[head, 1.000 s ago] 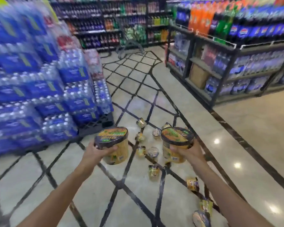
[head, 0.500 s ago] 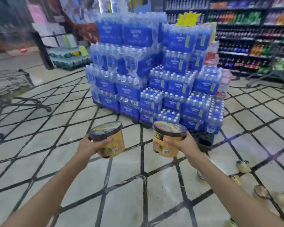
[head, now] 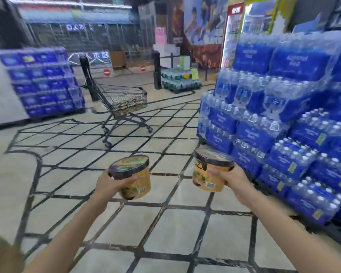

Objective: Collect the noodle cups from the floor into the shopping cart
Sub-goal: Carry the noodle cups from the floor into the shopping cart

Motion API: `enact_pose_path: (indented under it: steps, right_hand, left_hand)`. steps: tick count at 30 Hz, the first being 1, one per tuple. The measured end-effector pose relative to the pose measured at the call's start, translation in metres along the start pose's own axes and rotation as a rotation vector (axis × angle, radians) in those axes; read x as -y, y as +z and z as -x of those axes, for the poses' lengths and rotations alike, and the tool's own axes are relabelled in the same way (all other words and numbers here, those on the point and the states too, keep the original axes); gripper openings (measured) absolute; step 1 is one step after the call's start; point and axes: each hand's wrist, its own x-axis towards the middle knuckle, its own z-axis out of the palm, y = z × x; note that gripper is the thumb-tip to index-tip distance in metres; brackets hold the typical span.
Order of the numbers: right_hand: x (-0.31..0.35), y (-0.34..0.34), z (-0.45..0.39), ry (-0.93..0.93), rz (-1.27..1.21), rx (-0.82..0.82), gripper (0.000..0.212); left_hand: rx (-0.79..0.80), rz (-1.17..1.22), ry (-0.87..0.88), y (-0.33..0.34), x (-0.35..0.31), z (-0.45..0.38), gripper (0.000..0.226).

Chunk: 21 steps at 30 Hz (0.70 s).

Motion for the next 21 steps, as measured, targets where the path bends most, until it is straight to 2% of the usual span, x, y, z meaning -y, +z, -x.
enact_pose_path:
  steps: [4,7,8,9,10,12,13,15,21]
  right_hand:
    - [0.001,0.049,-0.081,0.022,0.037,0.089,0.104]
    - [0.002,0.083,-0.148,0.031,0.063,0.153,0.085]
    - [0.000,0.092,-0.174,0.033,0.065,0.161,0.086]
    - [-0.002,0.101,-0.203,0.030,0.070,0.166,0.091]
    - [-0.003,0.110,-0.232,0.027,0.076,0.173,0.097]
    - [-0.004,0.127,-0.291,0.033,0.064,0.191,0.109]
    - [-0.002,0.135,-0.320,0.044,0.051,0.197,0.116]
    - [0.007,0.152,-0.373,0.065,0.038,0.199,0.120]
    - [0.035,0.212,-0.521,0.069,0.035,0.250,0.068]
  left_hand:
    - [-0.086,0.038,-0.048,-0.034,0.007,-0.060,0.095]
    - [-0.127,0.053,-0.064,-0.043,0.009,-0.119,0.106]
    - [-0.139,0.066,-0.060,-0.043,0.008,-0.144,0.108]
    - [-0.147,0.075,-0.054,-0.042,0.008,-0.170,0.105]
    - [-0.148,0.077,-0.046,-0.040,0.006,-0.197,0.094]
    - [-0.171,0.071,-0.033,-0.032,0.001,-0.251,0.053]
    - [-0.178,0.069,-0.028,-0.028,-0.005,-0.277,0.041]
    - [-0.152,0.059,-0.024,-0.023,-0.014,-0.328,0.039]
    - [-0.193,0.089,-0.083,-0.036,-0.027,-0.460,0.041]
